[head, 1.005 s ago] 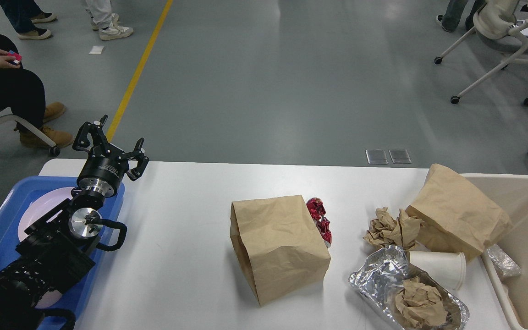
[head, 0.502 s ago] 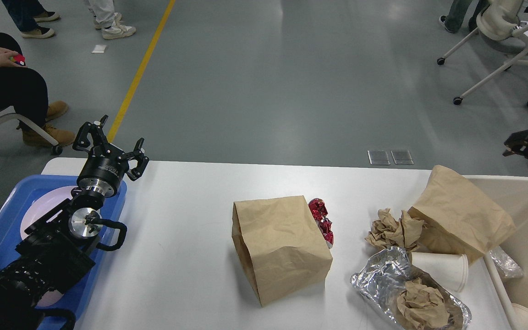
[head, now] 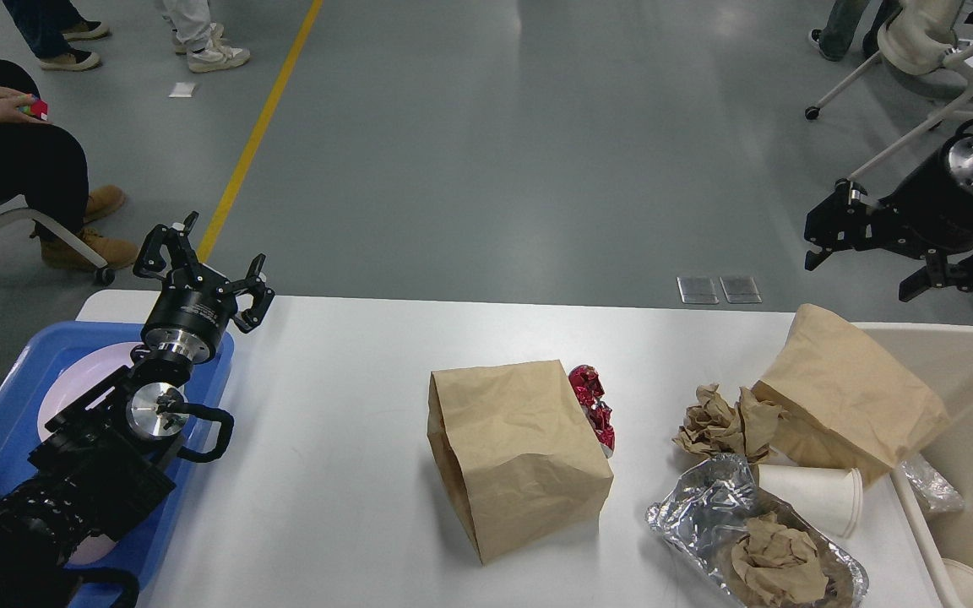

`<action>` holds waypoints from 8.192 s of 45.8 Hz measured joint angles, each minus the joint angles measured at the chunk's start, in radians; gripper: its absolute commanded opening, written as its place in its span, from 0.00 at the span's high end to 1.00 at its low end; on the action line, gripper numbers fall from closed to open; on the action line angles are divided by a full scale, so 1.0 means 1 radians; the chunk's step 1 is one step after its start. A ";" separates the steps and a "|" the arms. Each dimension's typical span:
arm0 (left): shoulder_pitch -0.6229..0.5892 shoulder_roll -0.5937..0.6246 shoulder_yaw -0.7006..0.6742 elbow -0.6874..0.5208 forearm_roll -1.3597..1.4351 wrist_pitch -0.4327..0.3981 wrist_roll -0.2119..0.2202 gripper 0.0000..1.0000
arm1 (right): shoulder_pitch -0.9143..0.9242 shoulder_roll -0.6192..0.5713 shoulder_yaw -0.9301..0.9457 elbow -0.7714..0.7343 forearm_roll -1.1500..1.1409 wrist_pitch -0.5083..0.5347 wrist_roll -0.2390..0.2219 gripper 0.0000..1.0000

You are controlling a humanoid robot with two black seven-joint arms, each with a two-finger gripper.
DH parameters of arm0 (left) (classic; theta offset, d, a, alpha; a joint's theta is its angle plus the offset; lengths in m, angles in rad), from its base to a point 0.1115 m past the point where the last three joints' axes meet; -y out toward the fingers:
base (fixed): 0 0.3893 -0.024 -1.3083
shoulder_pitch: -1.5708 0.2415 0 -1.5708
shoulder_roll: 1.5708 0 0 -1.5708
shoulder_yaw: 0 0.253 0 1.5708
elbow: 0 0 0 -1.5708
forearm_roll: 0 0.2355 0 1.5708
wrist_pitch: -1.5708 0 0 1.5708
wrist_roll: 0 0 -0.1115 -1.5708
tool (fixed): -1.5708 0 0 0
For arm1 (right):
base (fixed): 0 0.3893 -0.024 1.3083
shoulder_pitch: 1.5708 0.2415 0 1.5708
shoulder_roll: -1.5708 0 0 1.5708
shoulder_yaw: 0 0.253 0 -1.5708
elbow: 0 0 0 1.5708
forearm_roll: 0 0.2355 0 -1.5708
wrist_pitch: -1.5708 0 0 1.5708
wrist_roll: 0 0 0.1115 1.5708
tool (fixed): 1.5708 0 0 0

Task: Tidy desktop
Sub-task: 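Lower the right gripper onto the crumpled brown paper bag and grasp, then lift the brown paper bag with the right gripper and drop it in the bin, then move the right gripper down onto the crumpled tissue paper and grasp, then carry the crumpled tissue with the right gripper and drop it in the bin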

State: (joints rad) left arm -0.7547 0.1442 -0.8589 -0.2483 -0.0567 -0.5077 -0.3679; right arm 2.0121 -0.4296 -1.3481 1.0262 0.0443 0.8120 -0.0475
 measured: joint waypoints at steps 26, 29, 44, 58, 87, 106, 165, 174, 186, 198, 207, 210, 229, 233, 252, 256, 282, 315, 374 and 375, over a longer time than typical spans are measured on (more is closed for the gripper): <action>0.000 0.000 0.000 0.000 0.000 0.000 0.000 0.04 | -0.672 -0.157 0.285 -0.212 0.001 -0.441 -0.005 0.00; 0.000 0.000 0.000 0.000 0.000 0.000 0.000 0.03 | -0.725 -0.157 0.324 -0.230 0.002 -0.457 -0.005 0.00; 0.000 0.000 0.000 0.000 0.000 0.000 0.000 0.03 | -0.786 -0.146 0.376 -0.269 0.002 -0.471 -0.005 0.00; 0.000 0.000 0.000 0.000 0.000 0.000 0.000 0.03 | -0.788 -0.147 0.376 -0.270 0.002 -0.472 -0.005 0.00; 0.000 0.000 0.000 0.000 0.000 0.000 0.000 0.03 | -0.808 -0.144 0.377 -0.281 0.005 -0.494 -0.005 0.00; 0.000 0.000 0.000 0.000 0.000 0.000 0.000 0.03 | -0.817 -0.137 0.379 -0.283 0.005 -0.518 -0.005 0.00; 0.000 0.000 0.000 0.000 0.000 0.000 0.000 0.03 | -0.769 -0.176 0.496 -0.233 0.042 -0.698 -0.008 1.00; 0.000 0.000 0.000 0.000 0.000 0.000 0.000 0.03 | -0.554 -0.299 0.495 -0.139 0.040 -0.604 -0.008 1.00; 0.000 0.000 0.000 0.000 0.000 0.000 0.000 0.04 | -0.247 -0.423 0.494 -0.102 0.037 -0.387 -0.008 1.00; 0.000 0.000 0.000 -0.001 0.000 0.000 0.000 0.03 | -0.209 -0.474 0.472 -0.158 0.032 -0.420 -0.008 1.00; 0.000 0.000 0.000 0.000 0.000 0.000 0.000 0.03 | -0.518 -0.466 0.459 -0.246 0.041 -0.644 -0.008 1.00; 0.000 0.000 0.000 0.000 0.000 0.000 0.000 0.03 | -0.606 -0.465 0.464 -0.270 0.042 -0.683 -0.008 1.00; 0.000 0.000 0.000 0.000 0.000 0.000 0.000 0.03 | -1.053 -0.337 0.658 -0.519 0.043 -0.755 -0.003 0.00; 0.000 0.000 0.000 0.000 0.000 0.000 0.000 0.03 | -1.067 -0.321 0.664 -0.523 0.043 -0.753 -0.003 0.00; 0.000 0.000 0.000 0.000 0.000 0.000 0.000 0.03 | -0.810 -0.164 0.426 -0.440 0.041 -0.743 -0.005 0.00; 0.000 0.000 0.000 0.000 0.000 0.000 0.000 0.03 | -0.687 -0.084 0.321 -0.377 0.042 -0.742 -0.005 0.00; 0.000 0.000 0.000 0.000 0.000 0.000 0.000 0.04 | -0.129 0.210 0.204 -0.052 0.042 0.044 0.002 0.00; 0.000 0.000 0.000 0.000 0.000 0.000 0.000 0.03 | -0.619 0.205 0.216 -0.257 0.034 -0.333 -0.006 0.00; 0.000 0.000 0.000 0.000 0.000 0.000 0.000 0.04 | -0.321 0.001 0.253 0.000 0.042 -0.495 -0.039 1.00; 0.000 0.000 0.000 0.000 0.000 0.000 0.000 0.03 | -0.283 -0.012 0.251 0.012 0.042 -0.471 -0.039 1.00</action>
State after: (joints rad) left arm -0.7544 0.1442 -0.8590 -0.2484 -0.0567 -0.5078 -0.3681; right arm 1.7293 -0.4418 -1.0975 1.0383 0.0861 0.3410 -0.0864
